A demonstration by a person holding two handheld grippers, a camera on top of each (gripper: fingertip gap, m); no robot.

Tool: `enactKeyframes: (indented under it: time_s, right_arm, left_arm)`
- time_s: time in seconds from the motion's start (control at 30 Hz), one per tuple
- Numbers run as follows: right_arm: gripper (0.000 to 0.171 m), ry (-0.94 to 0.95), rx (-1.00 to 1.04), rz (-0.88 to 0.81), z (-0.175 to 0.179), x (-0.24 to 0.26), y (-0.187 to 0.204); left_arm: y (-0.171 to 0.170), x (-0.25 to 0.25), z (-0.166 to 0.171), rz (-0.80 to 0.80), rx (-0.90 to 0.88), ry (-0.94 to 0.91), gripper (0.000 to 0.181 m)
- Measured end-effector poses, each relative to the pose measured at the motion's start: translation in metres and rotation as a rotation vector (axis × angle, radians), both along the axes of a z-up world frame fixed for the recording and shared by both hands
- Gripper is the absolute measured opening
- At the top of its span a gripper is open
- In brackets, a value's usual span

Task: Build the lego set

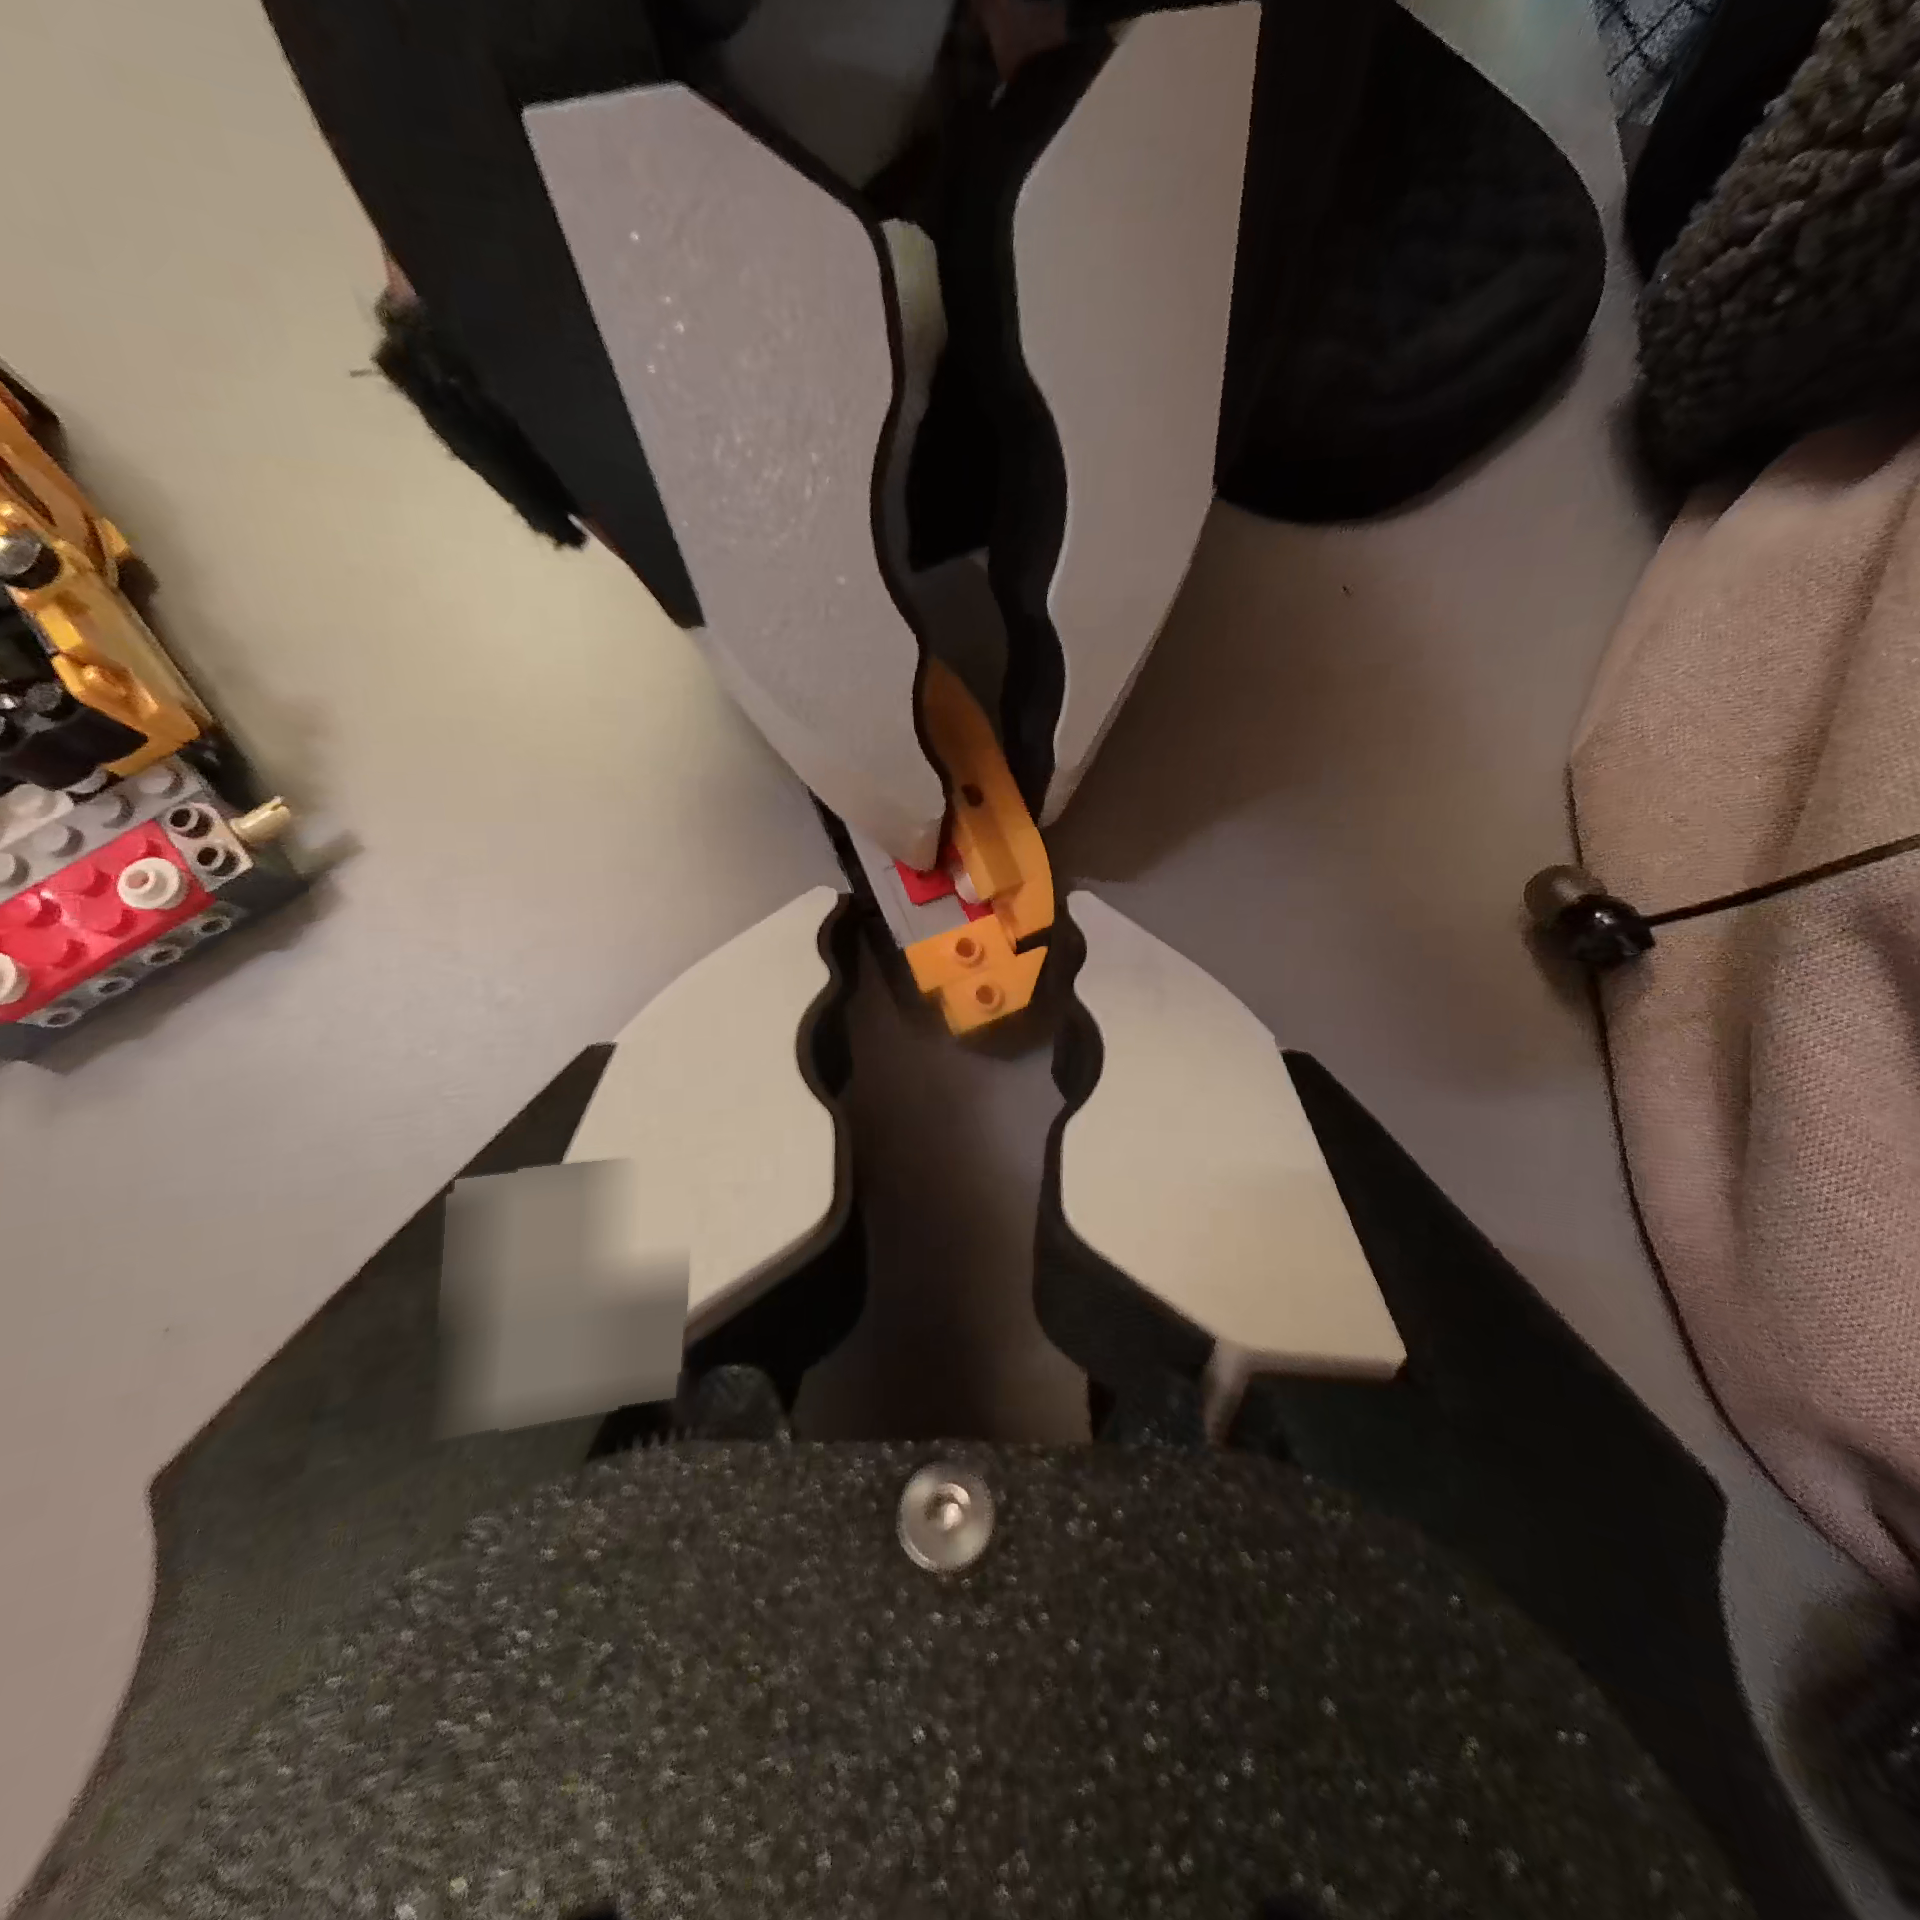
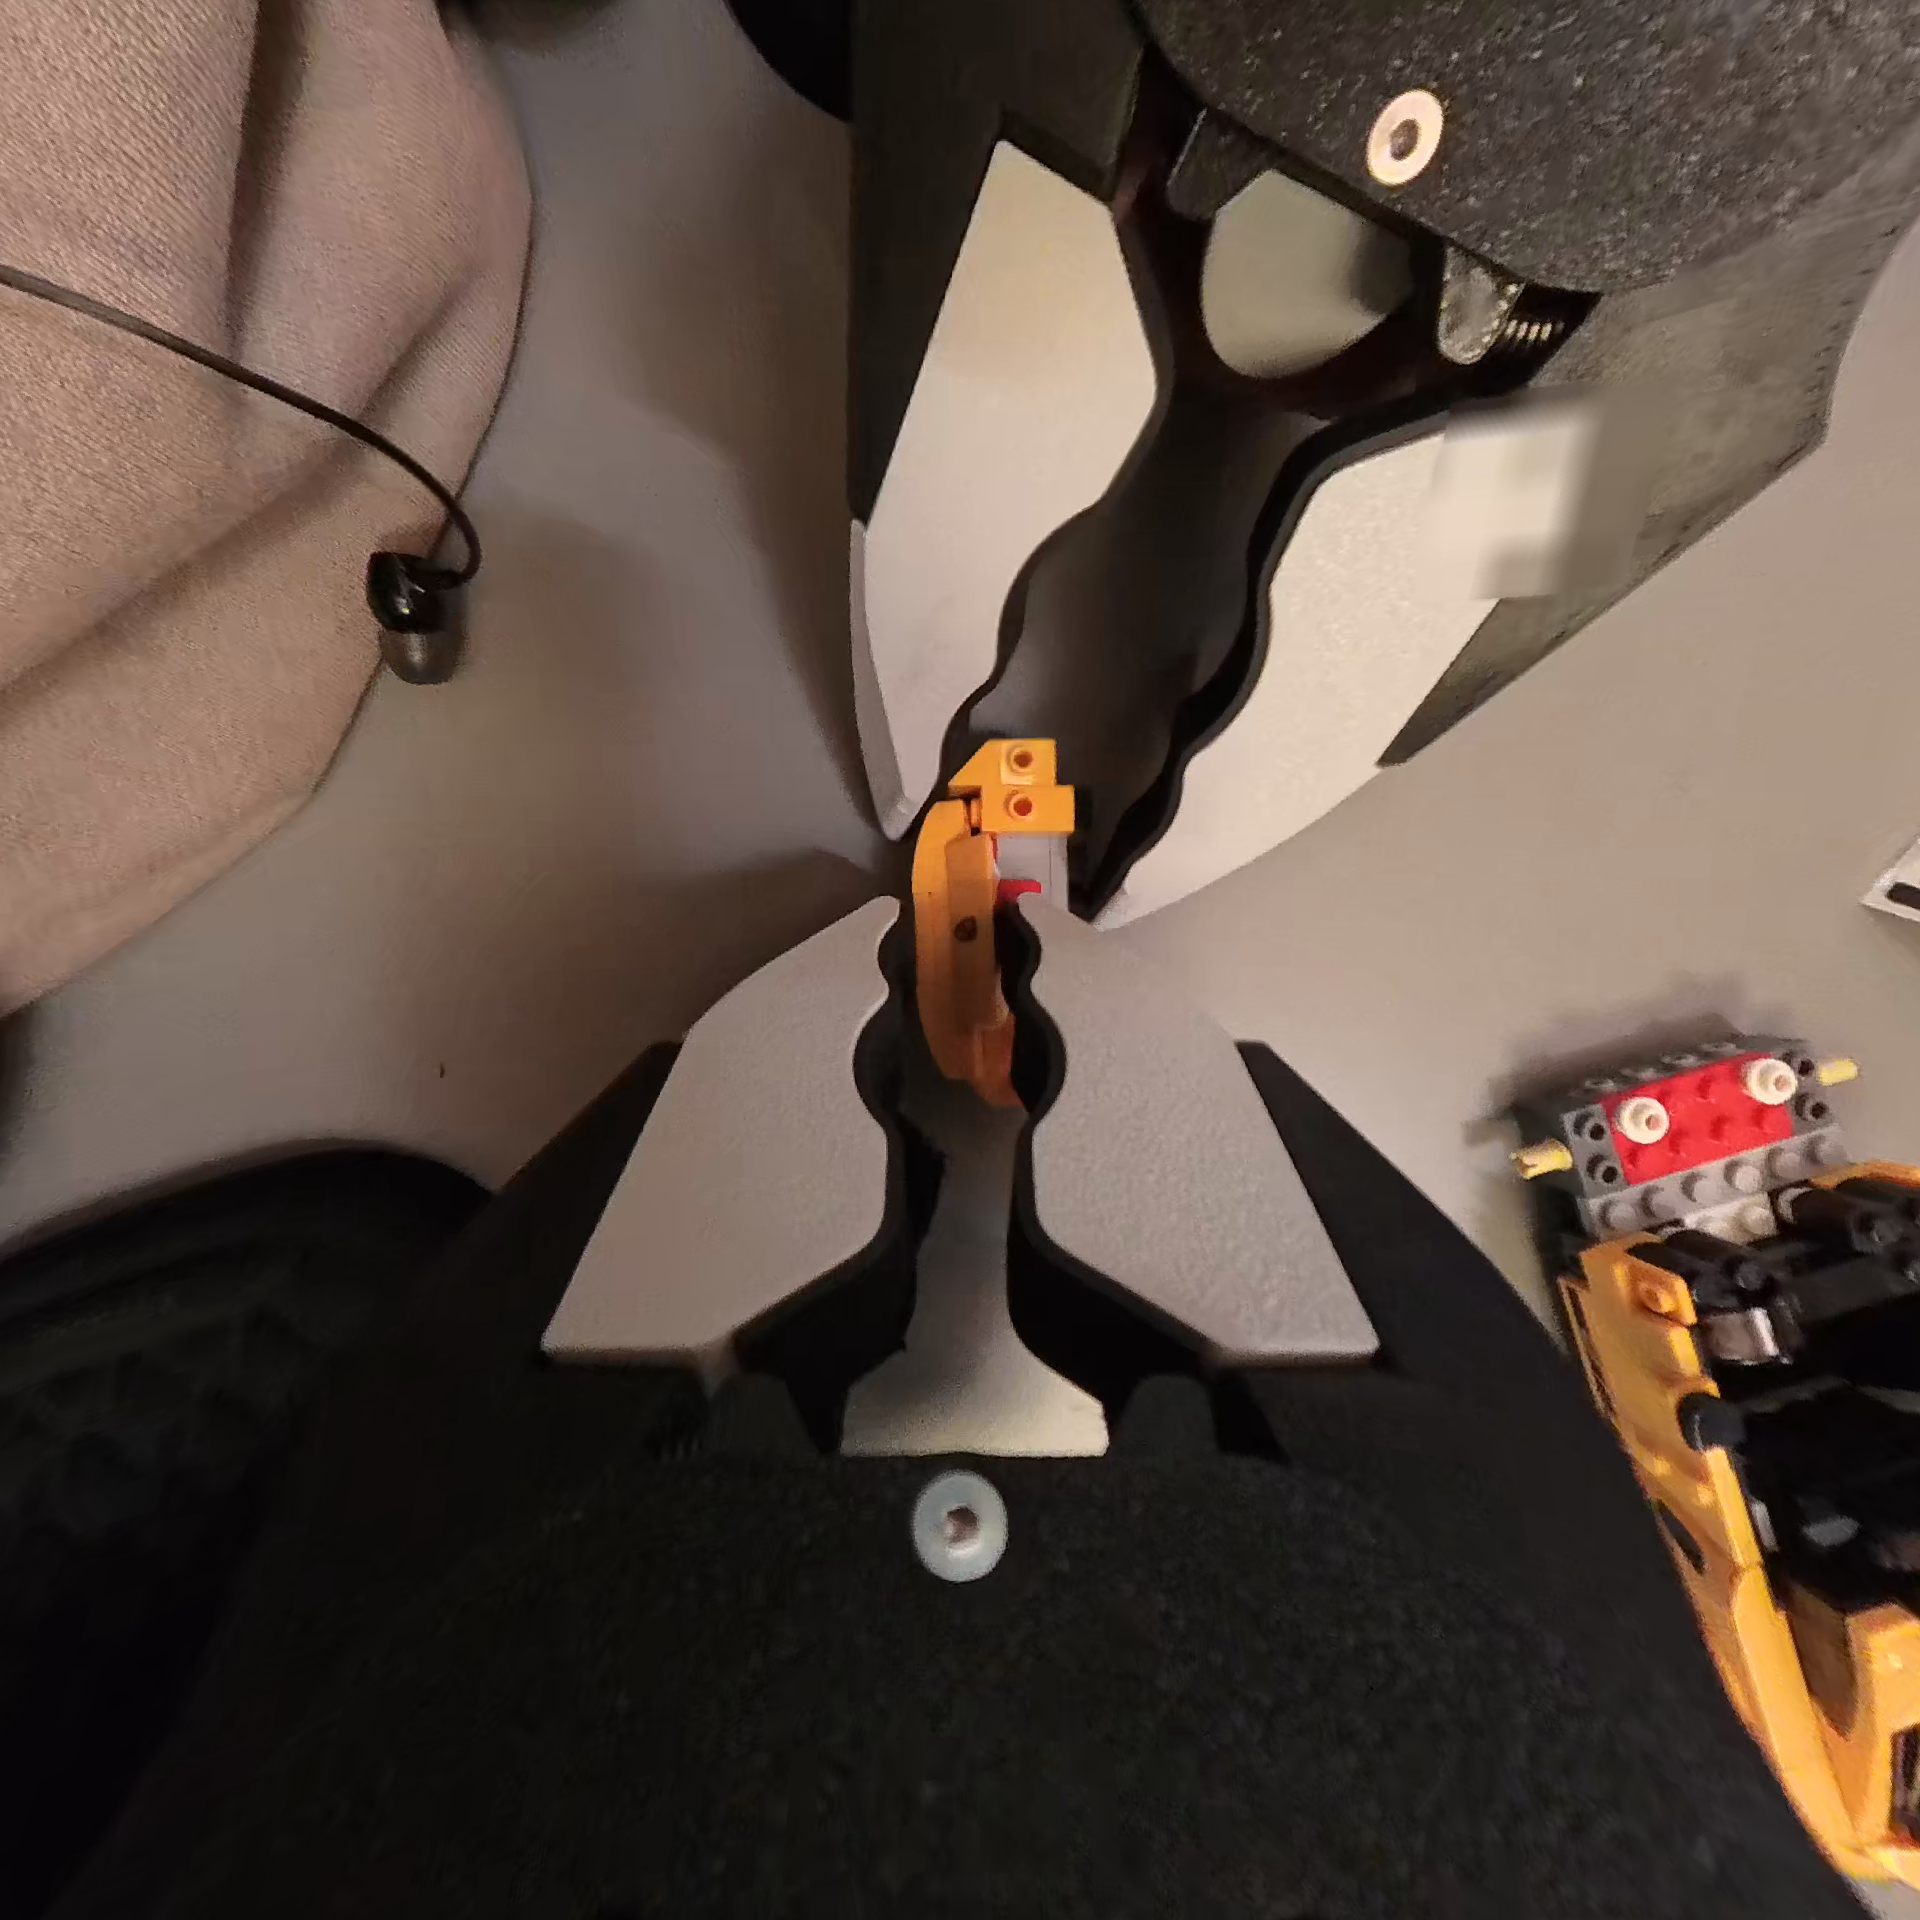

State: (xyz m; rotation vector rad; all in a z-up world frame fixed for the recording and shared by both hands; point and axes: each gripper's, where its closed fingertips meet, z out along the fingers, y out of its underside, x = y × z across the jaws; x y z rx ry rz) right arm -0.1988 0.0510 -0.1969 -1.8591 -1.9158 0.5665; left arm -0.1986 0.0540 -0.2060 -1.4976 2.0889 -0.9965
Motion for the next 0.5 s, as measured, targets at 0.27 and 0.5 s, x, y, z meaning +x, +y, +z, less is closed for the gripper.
enactKeyframes:
  time_s: [0.27, 0.5]
  right_arm:
    - [0.018, 0.025, -0.048, -0.037, 0.000, -0.005, 0.000]
    - [0.023, 0.052, 0.048, -0.079, 0.011, 0.003, 0.003]
  left_arm:
    - [0.001, 0.001, 0.002, 0.012, -0.019, -0.020, 0.034]
    - [0.001, 0.001, 0.004, 0.024, -0.047, -0.025, 0.033]
